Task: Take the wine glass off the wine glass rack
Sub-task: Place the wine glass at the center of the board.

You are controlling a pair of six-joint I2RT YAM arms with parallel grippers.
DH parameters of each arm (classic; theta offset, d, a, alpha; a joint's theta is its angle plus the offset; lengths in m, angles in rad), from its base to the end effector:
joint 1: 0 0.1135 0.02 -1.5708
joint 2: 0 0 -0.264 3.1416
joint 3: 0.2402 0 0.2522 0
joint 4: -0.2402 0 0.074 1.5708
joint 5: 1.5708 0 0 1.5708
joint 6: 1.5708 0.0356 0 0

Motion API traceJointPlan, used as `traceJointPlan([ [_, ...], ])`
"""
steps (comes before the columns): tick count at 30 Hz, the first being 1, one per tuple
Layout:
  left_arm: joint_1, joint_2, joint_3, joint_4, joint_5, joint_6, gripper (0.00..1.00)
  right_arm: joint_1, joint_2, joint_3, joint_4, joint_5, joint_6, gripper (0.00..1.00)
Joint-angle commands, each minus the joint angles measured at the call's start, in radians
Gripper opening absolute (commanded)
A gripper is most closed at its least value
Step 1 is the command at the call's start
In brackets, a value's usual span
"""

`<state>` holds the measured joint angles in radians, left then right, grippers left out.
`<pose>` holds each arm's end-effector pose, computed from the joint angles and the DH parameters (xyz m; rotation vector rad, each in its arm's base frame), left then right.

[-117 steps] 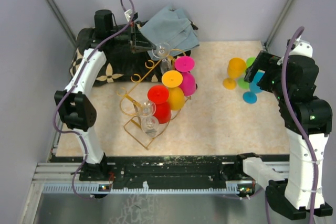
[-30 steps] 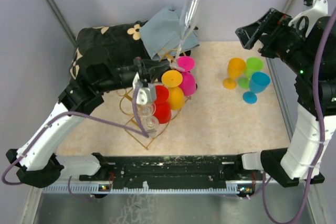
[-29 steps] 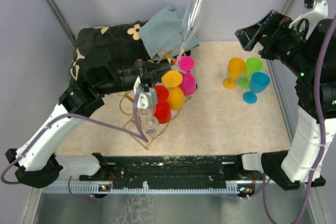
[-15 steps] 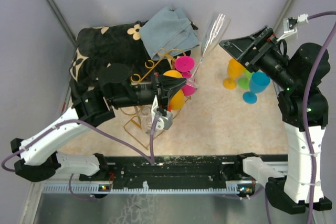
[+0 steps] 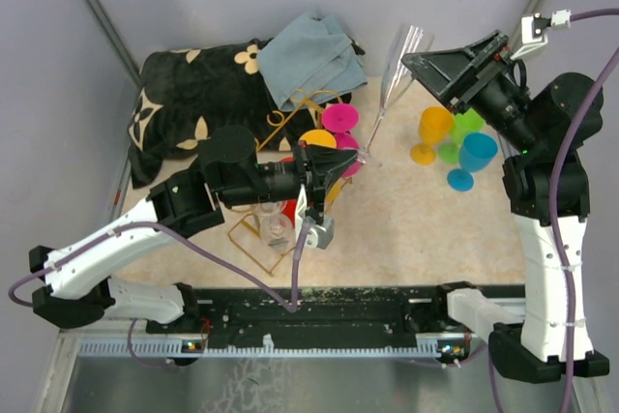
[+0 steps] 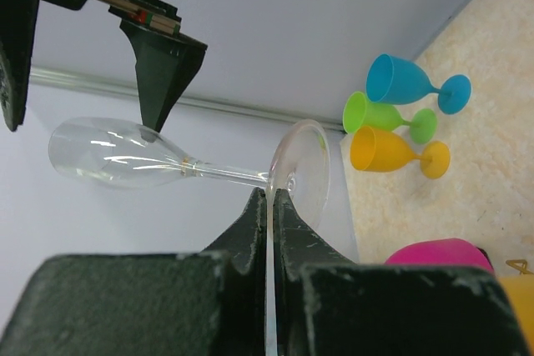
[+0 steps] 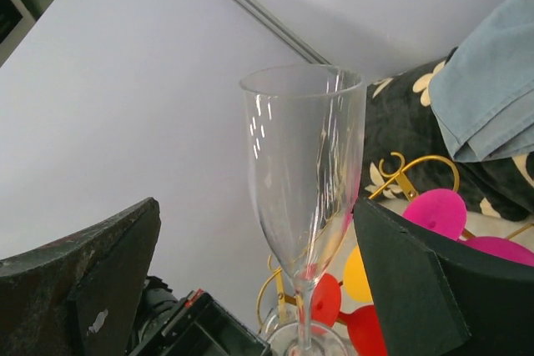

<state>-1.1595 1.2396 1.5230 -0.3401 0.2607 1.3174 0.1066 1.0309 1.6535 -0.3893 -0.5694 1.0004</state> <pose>0.0959 -0.2427 0.4831 1.5909 0.3376 -0.0907 0.1466 0.0350 0.5556 0.1384 1.4962 1.2881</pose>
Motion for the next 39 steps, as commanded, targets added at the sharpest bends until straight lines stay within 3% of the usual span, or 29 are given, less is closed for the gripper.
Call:
traceJointPlan([
  [1,-0.03,0.0,0.003,0.053,-0.017,0.026,0.0,-0.005,0.008,-0.017,0.11,-0.013,0.027,0.98],
  [10,-0.053,-0.001,0.003,0.055,-0.041,0.031,0.0,-0.005,0.008,-0.027,0.102,0.02,0.012,0.98],
  [14,-0.062,-0.006,-0.002,0.054,-0.05,0.035,0.0,-0.005,0.002,-0.03,0.098,0.04,0.006,0.91],
  [19,-0.073,-0.007,0.0,0.055,-0.058,0.039,0.0,-0.005,0.004,-0.027,0.102,0.041,0.009,0.69],
  [23,-0.085,-0.006,-0.002,0.055,-0.063,0.042,0.0,-0.005,0.006,-0.024,0.101,0.038,0.008,0.63],
  [28,-0.095,-0.006,-0.004,0.055,-0.069,0.049,0.0,-0.005,0.005,-0.025,0.105,0.039,0.008,0.31],
  [31,-0.096,-0.004,-0.008,0.069,-0.086,0.053,0.0,-0.005,0.002,-0.024,0.108,0.044,0.007,0.17],
  [32,-0.097,-0.004,-0.013,0.083,-0.1,0.052,0.12,-0.005,0.0,-0.023,0.107,0.047,0.005,0.13],
  [35,-0.097,-0.002,-0.034,0.175,-0.179,0.033,0.68,-0.005,-0.003,-0.014,0.093,0.066,-0.011,0.12],
  [36,-0.096,0.001,-0.033,0.212,-0.21,0.016,0.81,-0.005,-0.003,-0.009,0.083,0.076,-0.021,0.12],
  [37,-0.095,0.009,-0.015,0.238,-0.244,-0.01,0.91,-0.005,-0.002,-0.003,0.073,0.087,-0.032,0.12],
  [39,-0.093,0.029,0.042,0.258,-0.296,-0.087,0.99,-0.005,0.0,0.014,0.045,0.121,-0.063,0.11],
])
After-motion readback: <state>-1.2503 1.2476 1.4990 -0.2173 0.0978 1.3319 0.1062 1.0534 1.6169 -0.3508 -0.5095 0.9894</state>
